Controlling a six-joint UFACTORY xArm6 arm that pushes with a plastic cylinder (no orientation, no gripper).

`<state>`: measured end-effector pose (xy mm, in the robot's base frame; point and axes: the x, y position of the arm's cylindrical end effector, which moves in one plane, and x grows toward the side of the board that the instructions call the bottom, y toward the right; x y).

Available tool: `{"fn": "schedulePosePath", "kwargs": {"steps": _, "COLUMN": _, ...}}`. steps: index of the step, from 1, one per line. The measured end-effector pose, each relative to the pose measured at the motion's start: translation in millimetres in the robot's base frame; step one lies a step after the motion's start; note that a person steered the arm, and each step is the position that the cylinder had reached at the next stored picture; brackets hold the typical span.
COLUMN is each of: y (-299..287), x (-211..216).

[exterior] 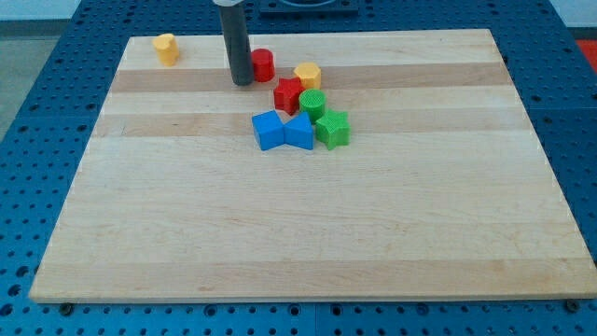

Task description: Move the red circle towards the top center

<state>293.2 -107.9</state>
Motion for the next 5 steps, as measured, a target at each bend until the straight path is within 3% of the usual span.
{"fn": "schedulePosePath", "kwargs": {"steps": 5, "y": 65, "x": -30}}
